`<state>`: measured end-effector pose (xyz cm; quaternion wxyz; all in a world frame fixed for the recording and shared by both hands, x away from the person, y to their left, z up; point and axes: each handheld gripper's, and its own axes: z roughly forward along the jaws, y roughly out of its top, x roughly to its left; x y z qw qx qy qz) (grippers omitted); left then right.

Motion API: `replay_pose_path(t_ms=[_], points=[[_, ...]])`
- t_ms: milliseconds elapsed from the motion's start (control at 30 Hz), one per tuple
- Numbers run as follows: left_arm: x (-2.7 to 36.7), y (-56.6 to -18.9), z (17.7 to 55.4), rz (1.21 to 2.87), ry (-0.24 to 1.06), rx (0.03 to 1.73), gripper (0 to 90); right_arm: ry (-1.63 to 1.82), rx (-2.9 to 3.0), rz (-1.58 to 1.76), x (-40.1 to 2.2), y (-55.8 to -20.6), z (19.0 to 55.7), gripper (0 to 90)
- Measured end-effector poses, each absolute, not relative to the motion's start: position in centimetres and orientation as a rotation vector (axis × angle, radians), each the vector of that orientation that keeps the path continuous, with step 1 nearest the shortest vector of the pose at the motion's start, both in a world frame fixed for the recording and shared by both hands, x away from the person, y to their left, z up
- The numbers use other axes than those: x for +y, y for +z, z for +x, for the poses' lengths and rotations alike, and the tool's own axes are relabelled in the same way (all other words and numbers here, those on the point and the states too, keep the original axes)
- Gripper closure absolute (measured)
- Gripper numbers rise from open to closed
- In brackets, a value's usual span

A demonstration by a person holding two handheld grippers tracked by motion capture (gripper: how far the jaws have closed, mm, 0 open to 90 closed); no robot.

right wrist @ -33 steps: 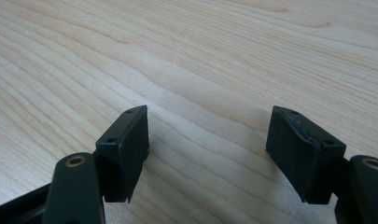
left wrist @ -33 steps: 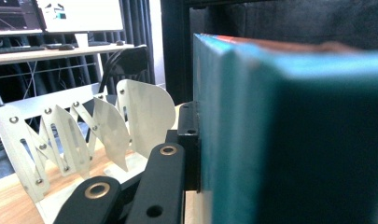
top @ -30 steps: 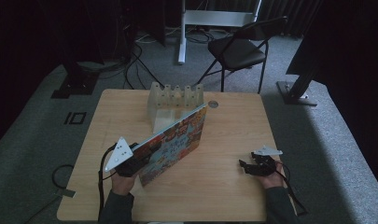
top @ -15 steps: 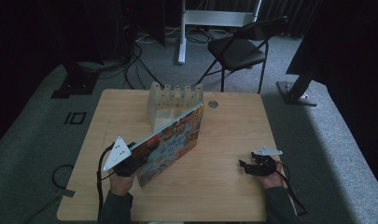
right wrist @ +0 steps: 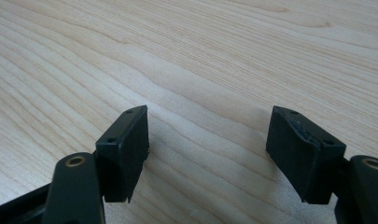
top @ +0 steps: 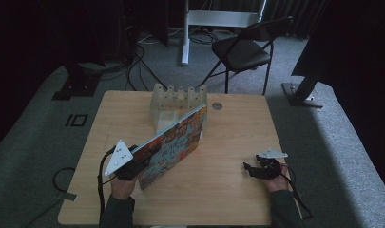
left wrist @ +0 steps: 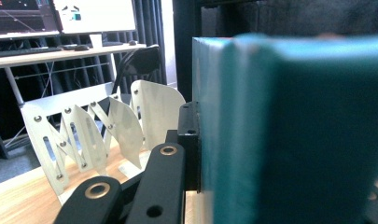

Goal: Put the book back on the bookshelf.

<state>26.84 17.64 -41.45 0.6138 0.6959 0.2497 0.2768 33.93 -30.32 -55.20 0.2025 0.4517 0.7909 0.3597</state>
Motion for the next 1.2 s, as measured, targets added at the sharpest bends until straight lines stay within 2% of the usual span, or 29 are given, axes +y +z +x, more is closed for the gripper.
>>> replay_pose_path(t_ms=[1200], points=[[18.9,-41.4,26.6,1.591,0.673,0.620,80.5,1.004,2.208,1.262,-30.3,-55.2,33.9,29.5]])
